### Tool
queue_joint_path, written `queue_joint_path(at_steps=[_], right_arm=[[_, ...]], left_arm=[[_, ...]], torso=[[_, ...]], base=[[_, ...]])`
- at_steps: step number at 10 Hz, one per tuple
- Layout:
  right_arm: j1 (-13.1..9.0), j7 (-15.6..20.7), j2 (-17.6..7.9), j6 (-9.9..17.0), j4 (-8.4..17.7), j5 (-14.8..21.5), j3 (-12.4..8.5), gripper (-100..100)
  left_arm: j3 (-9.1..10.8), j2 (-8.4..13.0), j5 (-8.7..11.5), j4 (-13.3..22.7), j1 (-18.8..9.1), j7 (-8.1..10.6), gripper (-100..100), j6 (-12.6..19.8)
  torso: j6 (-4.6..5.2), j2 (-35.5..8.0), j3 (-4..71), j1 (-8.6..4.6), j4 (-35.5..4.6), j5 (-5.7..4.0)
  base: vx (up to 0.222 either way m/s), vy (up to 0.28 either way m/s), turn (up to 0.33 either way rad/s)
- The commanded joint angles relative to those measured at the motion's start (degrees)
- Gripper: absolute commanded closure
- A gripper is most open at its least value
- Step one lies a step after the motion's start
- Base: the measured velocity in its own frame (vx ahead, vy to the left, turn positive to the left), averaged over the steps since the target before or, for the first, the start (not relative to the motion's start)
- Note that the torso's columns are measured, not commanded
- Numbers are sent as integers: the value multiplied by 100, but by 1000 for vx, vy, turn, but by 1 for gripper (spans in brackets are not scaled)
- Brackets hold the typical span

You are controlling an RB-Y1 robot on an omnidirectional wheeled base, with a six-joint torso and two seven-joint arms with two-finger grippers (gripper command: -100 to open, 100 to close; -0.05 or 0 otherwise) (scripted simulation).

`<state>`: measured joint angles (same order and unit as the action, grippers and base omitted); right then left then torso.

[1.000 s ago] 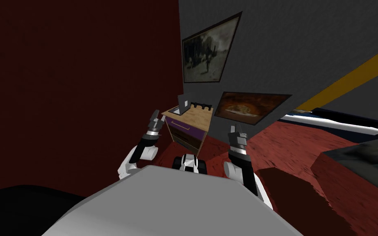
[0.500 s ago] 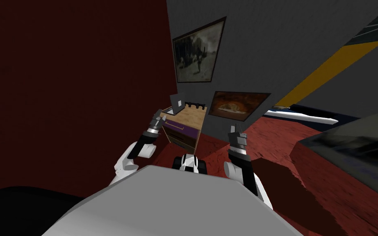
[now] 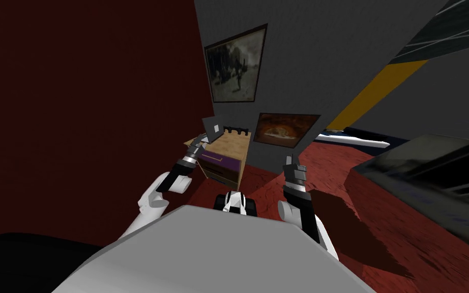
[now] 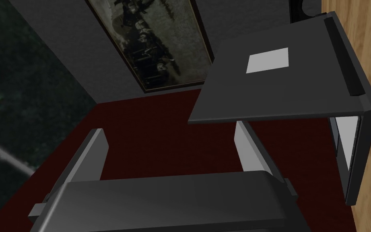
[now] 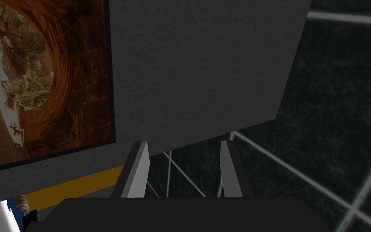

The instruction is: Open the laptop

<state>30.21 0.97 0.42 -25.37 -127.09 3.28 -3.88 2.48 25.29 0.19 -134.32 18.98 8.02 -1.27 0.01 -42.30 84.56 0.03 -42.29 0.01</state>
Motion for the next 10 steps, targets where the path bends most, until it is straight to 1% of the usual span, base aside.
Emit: queue_joint_path(at_steps=[1,2,3,4,7,8,9,10], right_arm=[[0,0,0,0,0,0,0,0],[1,0,0,0,0,0,-1,0],[0,0,0,0,0,0,0,0],[0,0,0,0,0,0,0,0],[0,0,0,0,0,0,0,0],[0,0,-1,0,0,0,-1,0],[1,0,-1,0,0,0,-1,0],[1,0,-1,0,0,0,-1,0]], left_arm=[[50,258,-2,-10,-100,47,-100,326],[90,426,3,-24,-170,78,-100,545],[138,591,13,-33,-239,109,-100,694],[138,591,13,-33,-239,109,-100,770],[335,1068,89,-38,-447,208,-100,1367],[335,1068,89,-38,-447,208,-100,1480],[419,1218,129,-32,-515,241,-100,1673],[419,1218,129,-32,-515,241,-100,1729]], torso=[[1,-1,-1,-2,0,-1],[-4,1,0,3,0,1],[1,6,4,-1,2,0],[0,8,5,-5,2,-2],[1,-2,-1,0,-1,0],[-1,0,0,1,0,0],[-4,0,0,5,0,1],[0,2,1,3,1,1]], base=[[3,-50,-74],[21,-57,-131],[30,-63,-200],[19,-41,-43],[12,-32,-141],[14,-9,-36],[15,-3,-64],[11,3,-47]])
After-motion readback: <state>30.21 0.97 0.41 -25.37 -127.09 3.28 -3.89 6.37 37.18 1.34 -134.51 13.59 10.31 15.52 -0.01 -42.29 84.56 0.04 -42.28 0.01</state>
